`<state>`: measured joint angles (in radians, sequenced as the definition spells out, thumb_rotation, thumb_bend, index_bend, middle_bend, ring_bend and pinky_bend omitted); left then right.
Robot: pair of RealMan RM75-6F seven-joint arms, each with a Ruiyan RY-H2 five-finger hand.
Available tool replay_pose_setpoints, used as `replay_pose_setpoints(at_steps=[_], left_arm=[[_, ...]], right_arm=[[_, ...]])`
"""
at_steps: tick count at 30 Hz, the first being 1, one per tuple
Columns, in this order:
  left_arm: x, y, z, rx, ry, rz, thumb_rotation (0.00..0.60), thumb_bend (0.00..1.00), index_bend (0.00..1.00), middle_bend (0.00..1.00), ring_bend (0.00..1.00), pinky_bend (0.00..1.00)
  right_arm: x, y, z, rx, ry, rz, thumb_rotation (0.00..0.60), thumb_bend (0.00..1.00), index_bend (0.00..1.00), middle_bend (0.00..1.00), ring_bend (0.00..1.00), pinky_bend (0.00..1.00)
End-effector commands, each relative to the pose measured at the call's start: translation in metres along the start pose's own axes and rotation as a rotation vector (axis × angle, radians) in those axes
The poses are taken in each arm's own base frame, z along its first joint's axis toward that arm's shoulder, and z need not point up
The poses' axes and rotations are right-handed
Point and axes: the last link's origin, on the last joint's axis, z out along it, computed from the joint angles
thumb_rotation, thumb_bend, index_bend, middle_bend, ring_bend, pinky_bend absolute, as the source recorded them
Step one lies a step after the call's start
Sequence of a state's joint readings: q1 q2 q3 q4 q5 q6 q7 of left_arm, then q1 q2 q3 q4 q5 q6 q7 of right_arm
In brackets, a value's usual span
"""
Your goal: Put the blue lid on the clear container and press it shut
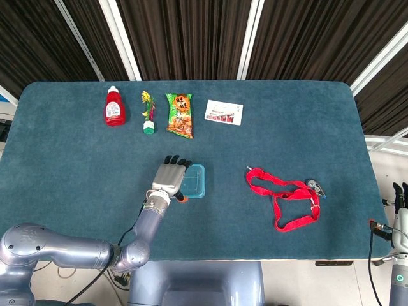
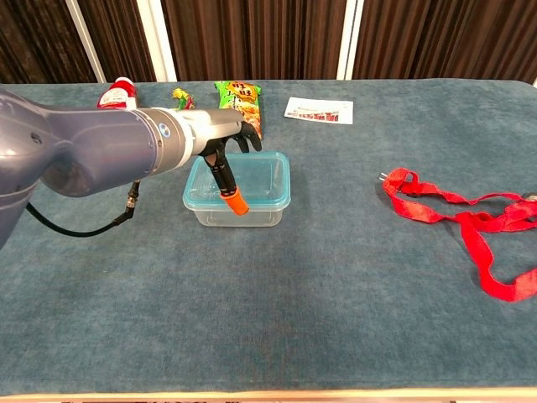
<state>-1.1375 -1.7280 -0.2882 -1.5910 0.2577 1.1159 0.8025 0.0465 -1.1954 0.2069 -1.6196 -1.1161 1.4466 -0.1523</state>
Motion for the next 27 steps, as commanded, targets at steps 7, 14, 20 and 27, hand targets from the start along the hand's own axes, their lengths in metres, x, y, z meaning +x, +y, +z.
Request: replay_pose_setpoints(at_steps=[7, 14, 20, 27], left_arm=[[-0.0005, -0.001, 0.0001, 0.0, 0.001, 0.011, 0.6, 0.09, 0.15, 0.12, 0.0, 0.0], [-0.0004, -0.0008, -0.0002, -0.005, -0.003, 0.018, 0.6, 0.09, 0.13, 0.09, 0.0, 0.0], [-0.0005, -0.0001, -0.0003, -0.009, -0.001, 0.024, 0.6, 0.07, 0.13, 0.09, 0.0, 0.0], [-0.0004, -0.0005, -0.0009, -0.012, -0.002, 0.037, 0.6, 0.07, 0.11, 0.06, 0.0, 0.0]], right_arm=[[0.0001, -0.0001, 0.0001, -0.002, 0.0, 0.001, 0.6, 0.28, 0.03, 0.0, 0.0, 0.0], [0.0003, 0.0001, 0.0003, -0.005, 0.001, 0.001, 0.6, 0.27, 0.03, 0.0, 0.0, 0.0], [0.0003, 0.0003, 0.0005, -0.007, 0.0, 0.0, 0.6, 0.28, 0.03, 0.0, 0.0, 0.0], [0.0007, 0.0006, 0.0005, -0.01, 0.0, -0.001, 0.6, 0.28, 0.03, 0.0, 0.0, 0.0]])
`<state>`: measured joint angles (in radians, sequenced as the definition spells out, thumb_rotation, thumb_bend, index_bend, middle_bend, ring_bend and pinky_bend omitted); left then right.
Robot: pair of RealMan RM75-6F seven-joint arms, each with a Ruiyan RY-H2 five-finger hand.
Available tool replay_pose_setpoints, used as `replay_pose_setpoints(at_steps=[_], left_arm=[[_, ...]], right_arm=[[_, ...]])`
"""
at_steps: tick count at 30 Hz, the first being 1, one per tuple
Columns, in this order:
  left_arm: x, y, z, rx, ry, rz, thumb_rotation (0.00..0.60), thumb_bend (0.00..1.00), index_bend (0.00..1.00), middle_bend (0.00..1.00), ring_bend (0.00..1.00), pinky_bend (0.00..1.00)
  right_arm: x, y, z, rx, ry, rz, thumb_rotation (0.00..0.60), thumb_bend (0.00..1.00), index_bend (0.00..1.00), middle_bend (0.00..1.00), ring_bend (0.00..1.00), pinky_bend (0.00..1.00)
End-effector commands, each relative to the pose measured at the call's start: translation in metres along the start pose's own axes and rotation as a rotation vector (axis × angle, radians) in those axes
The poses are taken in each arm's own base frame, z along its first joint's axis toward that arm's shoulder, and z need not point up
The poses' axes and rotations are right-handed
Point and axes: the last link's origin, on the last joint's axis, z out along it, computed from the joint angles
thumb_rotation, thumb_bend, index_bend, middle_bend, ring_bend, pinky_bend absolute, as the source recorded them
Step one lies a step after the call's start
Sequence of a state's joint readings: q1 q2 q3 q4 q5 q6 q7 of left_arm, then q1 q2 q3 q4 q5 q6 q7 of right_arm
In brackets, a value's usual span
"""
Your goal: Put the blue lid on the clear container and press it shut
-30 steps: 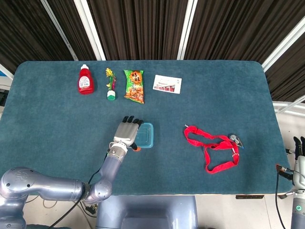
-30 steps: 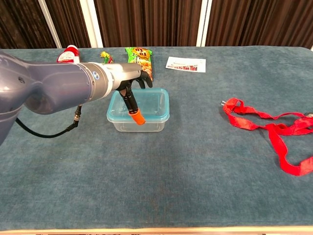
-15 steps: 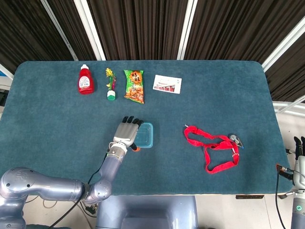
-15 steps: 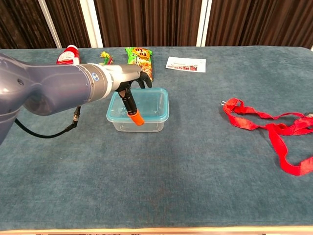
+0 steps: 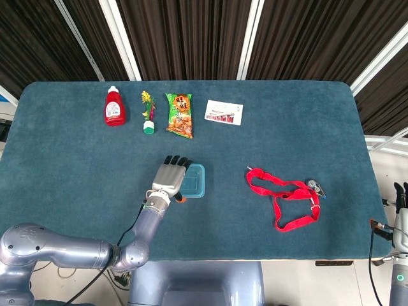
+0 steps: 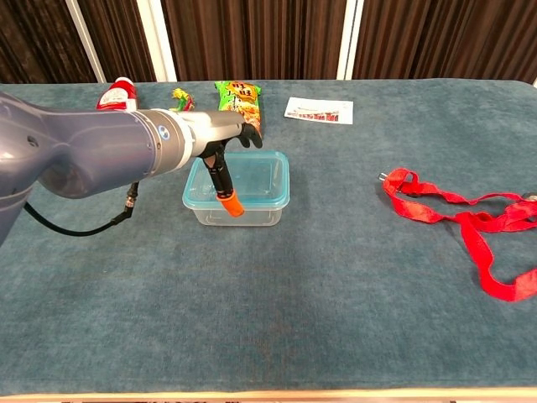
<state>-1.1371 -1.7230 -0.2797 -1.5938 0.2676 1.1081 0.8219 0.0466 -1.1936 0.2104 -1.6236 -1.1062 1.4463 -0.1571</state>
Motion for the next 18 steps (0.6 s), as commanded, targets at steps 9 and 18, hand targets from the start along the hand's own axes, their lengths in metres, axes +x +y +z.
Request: replay_pose_setpoints(at_steps=[9, 18], left_arm=[[0.003, -0.001, -0.004, -0.016, 0.022, 0.047, 0.6, 0.07, 0.1, 0.04, 0.0, 0.0], [0.007, -0.01, -0.014, -0.057, 0.057, 0.135, 0.6, 0.07, 0.09, 0.04, 0.0, 0.0]], right_arm=[[0.0, 0.0, 0.0, -0.006, -0.003, -0.002, 0.6, 0.28, 0.03, 0.0, 0.0, 0.0], [0.003, 0.003, 0.001, -0.027, 0.009, 0.006, 0.6, 0.28, 0.03, 0.0, 0.0, 0.0]])
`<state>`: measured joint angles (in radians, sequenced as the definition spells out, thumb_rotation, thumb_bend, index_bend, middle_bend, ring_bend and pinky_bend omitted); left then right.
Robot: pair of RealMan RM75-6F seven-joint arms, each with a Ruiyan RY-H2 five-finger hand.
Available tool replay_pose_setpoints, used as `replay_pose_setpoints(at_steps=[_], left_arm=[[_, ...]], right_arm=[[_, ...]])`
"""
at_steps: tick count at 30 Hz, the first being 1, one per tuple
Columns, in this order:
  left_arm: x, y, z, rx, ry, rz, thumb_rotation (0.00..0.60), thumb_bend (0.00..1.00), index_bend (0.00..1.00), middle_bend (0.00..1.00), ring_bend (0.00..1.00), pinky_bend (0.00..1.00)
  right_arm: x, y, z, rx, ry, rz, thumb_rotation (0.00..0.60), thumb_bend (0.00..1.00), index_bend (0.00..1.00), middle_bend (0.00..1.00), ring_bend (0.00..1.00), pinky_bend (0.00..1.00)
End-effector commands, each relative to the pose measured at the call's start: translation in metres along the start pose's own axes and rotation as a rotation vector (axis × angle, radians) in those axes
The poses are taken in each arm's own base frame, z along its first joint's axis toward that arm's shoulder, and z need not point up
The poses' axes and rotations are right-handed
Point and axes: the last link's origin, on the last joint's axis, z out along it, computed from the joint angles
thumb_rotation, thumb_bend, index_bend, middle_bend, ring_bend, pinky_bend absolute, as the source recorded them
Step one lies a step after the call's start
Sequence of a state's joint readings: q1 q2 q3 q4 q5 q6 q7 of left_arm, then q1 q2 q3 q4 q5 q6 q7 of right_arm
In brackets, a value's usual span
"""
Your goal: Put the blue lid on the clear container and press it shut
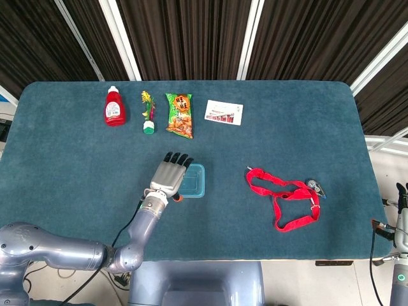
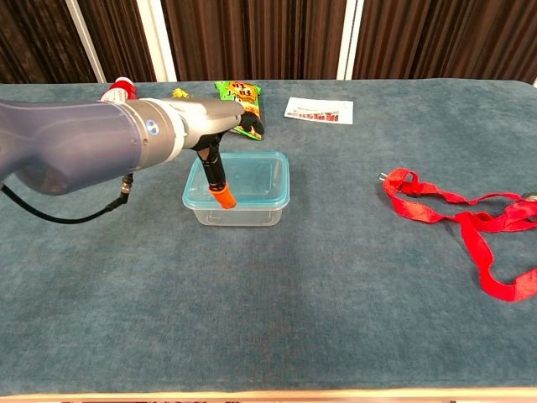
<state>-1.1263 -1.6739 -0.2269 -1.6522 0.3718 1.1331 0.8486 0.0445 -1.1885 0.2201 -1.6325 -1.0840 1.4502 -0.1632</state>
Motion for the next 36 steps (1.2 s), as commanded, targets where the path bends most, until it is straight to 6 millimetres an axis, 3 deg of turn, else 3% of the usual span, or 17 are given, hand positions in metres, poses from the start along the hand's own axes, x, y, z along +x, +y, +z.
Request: replay_pose_setpoints(at_steps=[1, 6, 11, 19, 27, 36], left_arm=[[0.0, -0.005, -0.005, -0.015, 0.001, 0.029, 0.6, 0.07, 0.09, 0.04, 0.0, 0.0], [0.003, -0.012, -0.012, -0.038, -0.01, 0.047, 0.6, 0.08, 0.09, 0.05, 0.0, 0.0], [0.016, -0.014, -0.011, -0.095, 0.053, 0.088, 0.6, 0.19, 0.13, 0.13, 0.0, 0.0], [0.031, -0.024, 0.003, -0.19, 0.048, 0.023, 0.6, 0.36, 0.32, 0.3, 0.0, 0.03], [0.035, -0.028, 0.022, -0.207, 0.072, 0.031, 0.6, 0.4, 0.49, 0.39, 0.04, 0.03], [0.031, -0.015, 0.031, -0.254, 0.126, 0.013, 0.6, 0.41, 0.54, 0.48, 0.1, 0.03]], right_arm=[[0.001, 0.001, 0.0, -0.006, 0.002, 0.004, 0.6, 0.28, 0.03, 0.0, 0.0, 0.0], [0.001, 0.0, 0.0, -0.006, -0.001, 0.003, 0.6, 0.28, 0.03, 0.0, 0.0, 0.0], [0.0, 0.0, 0.0, -0.01, 0.001, 0.004, 0.6, 0.28, 0.03, 0.0, 0.0, 0.0], [-0.001, 0.001, 0.001, -0.019, 0.012, -0.007, 0.6, 0.28, 0.03, 0.0, 0.0, 0.0], [-0.005, 0.001, 0.002, -0.023, 0.006, -0.02, 0.6, 0.28, 0.03, 0.0, 0.0, 0.0], [-0.008, 0.003, 0.004, -0.034, 0.002, -0.021, 0.6, 0.28, 0.03, 0.0, 0.0, 0.0]])
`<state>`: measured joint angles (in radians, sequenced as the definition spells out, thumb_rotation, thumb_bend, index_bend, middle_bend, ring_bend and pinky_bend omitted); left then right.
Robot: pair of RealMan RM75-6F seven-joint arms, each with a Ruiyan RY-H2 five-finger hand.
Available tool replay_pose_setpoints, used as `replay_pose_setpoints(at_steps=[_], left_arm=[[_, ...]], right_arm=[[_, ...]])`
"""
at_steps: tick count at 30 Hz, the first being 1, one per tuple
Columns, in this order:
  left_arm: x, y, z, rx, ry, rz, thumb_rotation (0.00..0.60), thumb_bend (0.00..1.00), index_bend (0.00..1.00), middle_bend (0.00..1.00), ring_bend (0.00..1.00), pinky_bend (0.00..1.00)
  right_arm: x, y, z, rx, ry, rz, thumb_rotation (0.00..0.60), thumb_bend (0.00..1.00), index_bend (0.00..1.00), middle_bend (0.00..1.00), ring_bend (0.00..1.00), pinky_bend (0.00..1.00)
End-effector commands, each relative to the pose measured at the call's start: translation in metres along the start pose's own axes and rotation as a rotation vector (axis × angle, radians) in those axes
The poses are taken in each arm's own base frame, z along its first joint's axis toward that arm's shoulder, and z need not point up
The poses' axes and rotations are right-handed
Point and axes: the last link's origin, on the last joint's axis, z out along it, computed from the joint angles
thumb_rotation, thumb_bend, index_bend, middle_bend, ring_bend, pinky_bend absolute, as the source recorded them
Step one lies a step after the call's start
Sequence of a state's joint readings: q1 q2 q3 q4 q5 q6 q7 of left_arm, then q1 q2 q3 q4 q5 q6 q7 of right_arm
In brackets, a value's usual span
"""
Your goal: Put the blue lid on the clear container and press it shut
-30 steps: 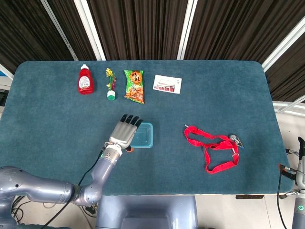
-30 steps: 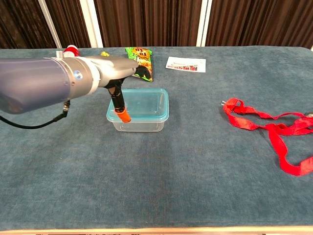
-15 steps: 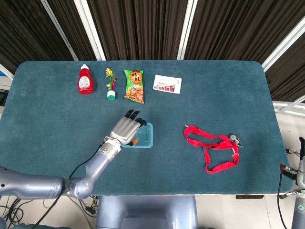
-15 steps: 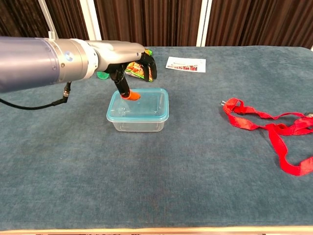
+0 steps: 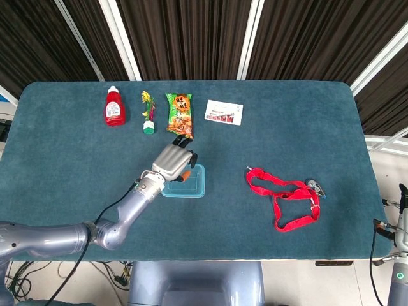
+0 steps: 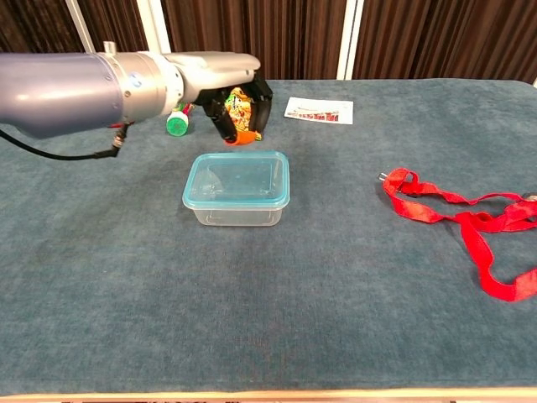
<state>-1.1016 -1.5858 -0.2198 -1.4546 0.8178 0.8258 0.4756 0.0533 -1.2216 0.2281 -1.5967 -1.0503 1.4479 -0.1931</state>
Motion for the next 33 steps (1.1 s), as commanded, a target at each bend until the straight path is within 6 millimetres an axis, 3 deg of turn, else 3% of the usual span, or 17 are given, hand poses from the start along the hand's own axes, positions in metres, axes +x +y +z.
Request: replay_pose_setpoints(at_steps=[1, 21, 33], left_arm=[[-0.003, 0.003, 0.004, -0.004, 0.01, 0.007, 0.6, 0.41, 0.54, 0.49, 0.1, 0.03], [-0.029, 0.012, 0.021, 0.042, -0.021, -0.004, 0.6, 0.43, 0.55, 0.55, 0.12, 0.03], [-0.032, 0.02, 0.028, 0.055, -0.028, -0.041, 0.6, 0.43, 0.58, 0.59, 0.14, 0.03]], right_arm=[[0.0, 0.0, 0.001, -0.002, 0.0, 0.002, 0.6, 0.28, 0.03, 0.0, 0.0, 0.0], [-0.002, 0.003, 0.003, -0.012, -0.007, 0.005, 0.6, 0.27, 0.03, 0.0, 0.0, 0.0], [-0.002, 0.005, 0.005, -0.025, 0.001, 0.005, 0.6, 0.28, 0.03, 0.0, 0.0, 0.0]])
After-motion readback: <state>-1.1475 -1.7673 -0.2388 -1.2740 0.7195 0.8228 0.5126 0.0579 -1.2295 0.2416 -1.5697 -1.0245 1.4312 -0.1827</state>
